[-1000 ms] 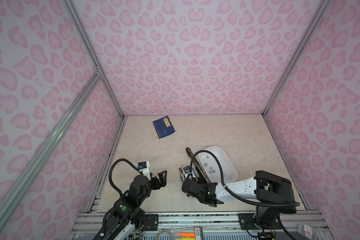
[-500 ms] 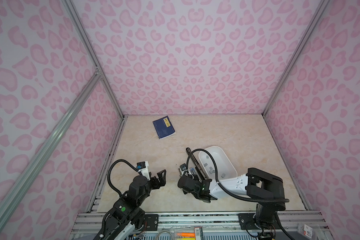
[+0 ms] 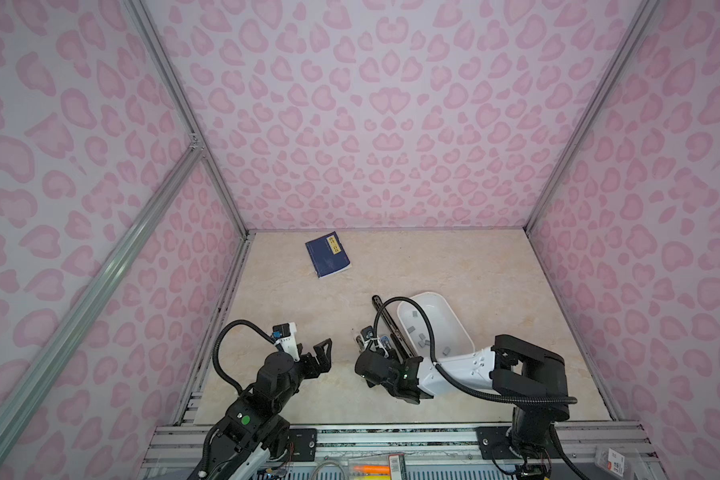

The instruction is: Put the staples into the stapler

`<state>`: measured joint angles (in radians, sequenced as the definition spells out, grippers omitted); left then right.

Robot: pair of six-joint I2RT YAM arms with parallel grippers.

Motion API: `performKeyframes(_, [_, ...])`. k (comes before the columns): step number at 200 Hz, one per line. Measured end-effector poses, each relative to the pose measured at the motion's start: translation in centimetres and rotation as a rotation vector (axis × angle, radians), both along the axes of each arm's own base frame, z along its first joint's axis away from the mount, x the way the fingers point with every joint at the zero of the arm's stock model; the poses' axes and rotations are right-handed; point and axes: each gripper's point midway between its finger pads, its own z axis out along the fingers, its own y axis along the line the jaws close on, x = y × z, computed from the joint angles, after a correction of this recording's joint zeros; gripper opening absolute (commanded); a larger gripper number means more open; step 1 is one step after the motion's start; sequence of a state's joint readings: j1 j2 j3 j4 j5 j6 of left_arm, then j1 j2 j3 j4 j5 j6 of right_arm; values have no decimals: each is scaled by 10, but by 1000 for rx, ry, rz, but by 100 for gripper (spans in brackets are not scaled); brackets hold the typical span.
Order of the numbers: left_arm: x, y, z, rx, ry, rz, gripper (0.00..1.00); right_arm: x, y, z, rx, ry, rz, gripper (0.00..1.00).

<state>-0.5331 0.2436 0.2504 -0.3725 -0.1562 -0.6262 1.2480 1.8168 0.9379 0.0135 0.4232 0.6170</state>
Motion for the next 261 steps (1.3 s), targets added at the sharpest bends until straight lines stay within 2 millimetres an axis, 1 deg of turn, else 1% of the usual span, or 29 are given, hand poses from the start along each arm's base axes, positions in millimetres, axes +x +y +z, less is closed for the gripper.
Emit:
performKeyframes(35, [0, 0, 0, 0, 0, 0, 99, 2, 2, 15, 23, -17, 2, 21])
performKeyframes(58, [0, 0, 0, -1, -1, 0, 99, 2, 1, 17, 24, -23, -2, 20])
performKeyframes(111, [0, 0, 1, -3, -4, 0, 99, 2, -6, 8, -3, -14, -10, 20])
performKeyframes(130, [0, 0, 1, -3, -4, -1, 99, 2, -8, 2, -15, -6, -14, 19])
performKeyframes(175, [0, 0, 1, -3, -4, -1, 99, 1, -9, -5, -23, 5, -21, 18])
performKeyframes(261, [0, 0, 2, -6, -8, -2, 99, 4, -8, -6, -20, 10, -33, 18])
